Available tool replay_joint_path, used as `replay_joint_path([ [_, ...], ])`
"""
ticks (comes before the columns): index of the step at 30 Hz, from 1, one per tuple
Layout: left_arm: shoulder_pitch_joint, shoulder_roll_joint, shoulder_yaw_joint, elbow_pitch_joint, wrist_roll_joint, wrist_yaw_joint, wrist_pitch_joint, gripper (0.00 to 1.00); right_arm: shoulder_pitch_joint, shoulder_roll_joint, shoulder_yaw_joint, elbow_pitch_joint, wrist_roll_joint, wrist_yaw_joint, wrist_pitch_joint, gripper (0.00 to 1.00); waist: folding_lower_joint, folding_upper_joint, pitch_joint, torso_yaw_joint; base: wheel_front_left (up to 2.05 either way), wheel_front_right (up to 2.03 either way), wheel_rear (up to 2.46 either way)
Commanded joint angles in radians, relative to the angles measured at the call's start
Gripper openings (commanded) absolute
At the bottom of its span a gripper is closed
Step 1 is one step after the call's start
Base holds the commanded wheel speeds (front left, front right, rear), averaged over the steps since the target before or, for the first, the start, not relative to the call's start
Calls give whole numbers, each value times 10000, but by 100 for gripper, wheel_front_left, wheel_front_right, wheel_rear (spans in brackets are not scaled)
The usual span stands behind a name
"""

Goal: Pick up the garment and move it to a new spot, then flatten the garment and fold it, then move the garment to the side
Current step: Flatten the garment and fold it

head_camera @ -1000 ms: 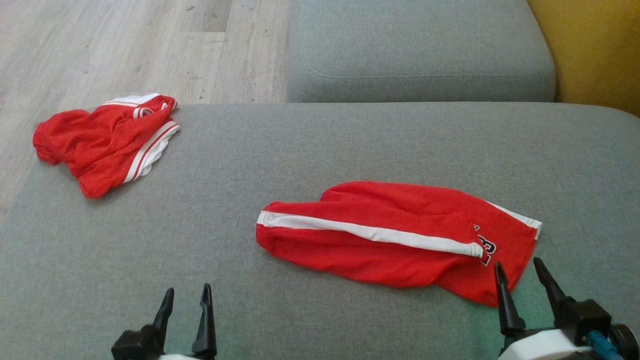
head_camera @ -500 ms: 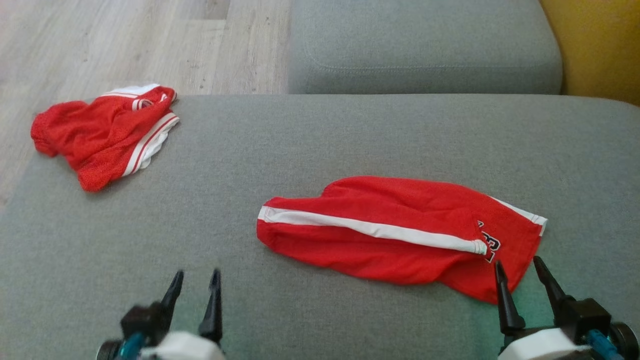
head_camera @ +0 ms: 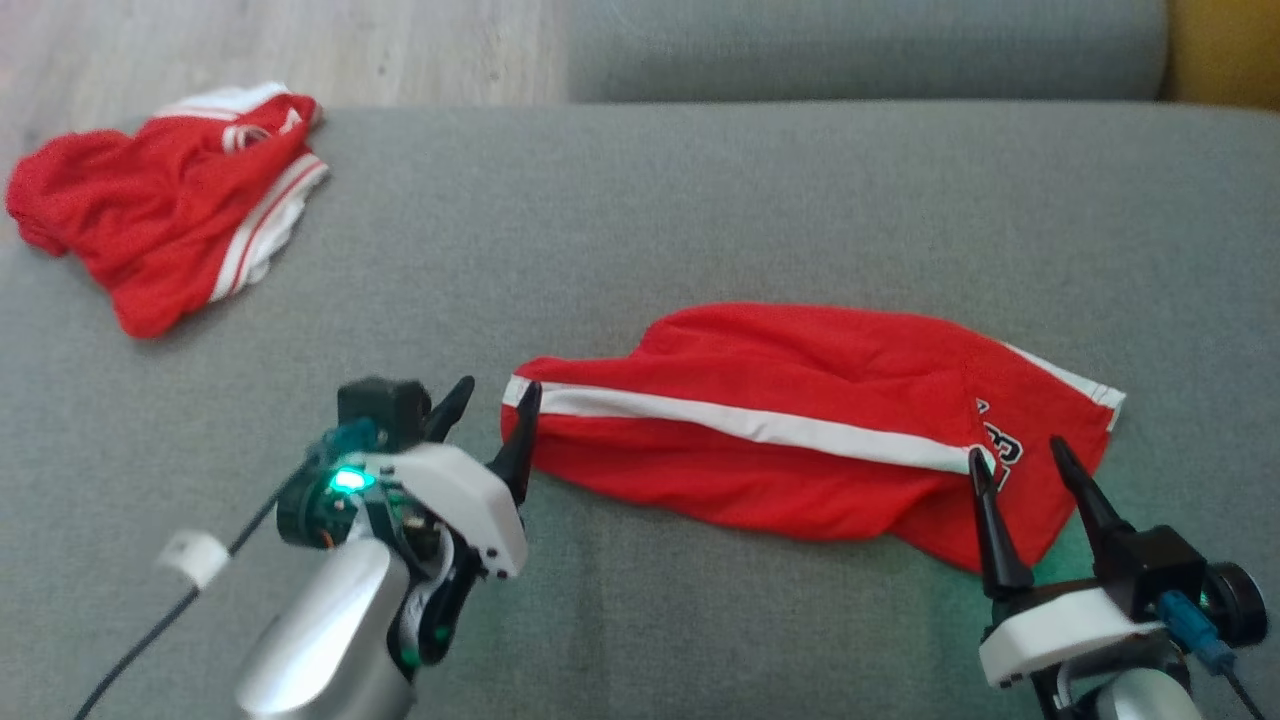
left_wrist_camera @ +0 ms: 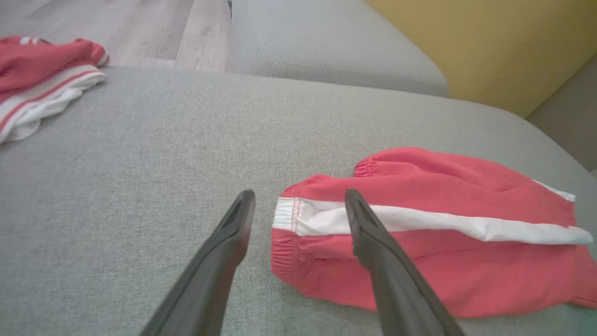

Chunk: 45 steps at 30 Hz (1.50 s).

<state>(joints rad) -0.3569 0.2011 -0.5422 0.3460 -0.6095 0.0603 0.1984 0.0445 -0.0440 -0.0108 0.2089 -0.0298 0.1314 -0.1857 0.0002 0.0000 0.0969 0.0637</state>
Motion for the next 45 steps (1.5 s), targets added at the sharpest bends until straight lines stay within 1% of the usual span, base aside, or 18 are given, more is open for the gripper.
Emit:
replay_joint_path([
  [1,-522,102,383,-167,-32,-41,86,100,-423,-62,244,-349,-90,-7,-10,100,-2,0,243,-82,0,0,0],
  [7,-1075,66,425,344,-184,-99,440,100,-646,-62,174,-459,-208,-7,28,100,-2,0,687,-148,0,0,0],
  [16,-1323,-12,228,754,-281,-366,600,100,-829,-62,135,-441,-251,-7,29,100,-2,0,864,-236,0,0,0],
  [17,-1333,-34,180,805,-297,-405,653,97,-845,-62,140,-433,-253,-7,30,100,-2,0,864,-254,0,0,0],
  [18,-1351,-59,164,847,-306,-411,655,89,-862,-62,144,-424,-257,-7,26,100,-2,0,862,-277,0,0,0],
  [19,-1374,-86,159,889,-310,-401,638,73,-879,-62,151,-420,-260,-7,22,100,-2,0,859,-303,0,0,0],
  [20,-1394,-114,156,928,-316,-397,610,51,-891,-62,156,-421,-261,-7,19,100,-2,0,856,-328,0,0,0],
  [24,-1432,-203,260,978,-307,-344,144,26,-893,-62,164,-433,-273,-7,4,100,-2,0,826,-405,0,0,0],
  [25,-1408,-220,299,968,-300,-307,-5,24,-881,-62,160,-435,-280,-7,1,100,-2,0,813,-413,0,0,0],
  [27,-1285,-244,373,927,-349,-288,-247,11,-846,-62,149,-439,-322,-7,13,100,-2,0,782,-411,0,0,0],
  [28,-1202,-237,405,896,-369,-281,-360,0,-827,-62,152,-438,-363,-7,34,100,-2,0,766,-404,0,0,0],
  [32,-762,-213,434,653,-322,-159,-828,0,-773,-62,287,-424,-472,-7,152,100,-2,0,729,-345,0,0,0],
  [38,-75,-419,438,244,-208,167,-1677,0,-866,-62,535,-332,-496,-7,363,100,-2,0,784,-202,0,0,0],
  [45,205,-577,288,105,-117,289,-2000,0,-973,-62,797,-55,-454,-7,853,100,-2,0,881,-79,0,0,0],
])
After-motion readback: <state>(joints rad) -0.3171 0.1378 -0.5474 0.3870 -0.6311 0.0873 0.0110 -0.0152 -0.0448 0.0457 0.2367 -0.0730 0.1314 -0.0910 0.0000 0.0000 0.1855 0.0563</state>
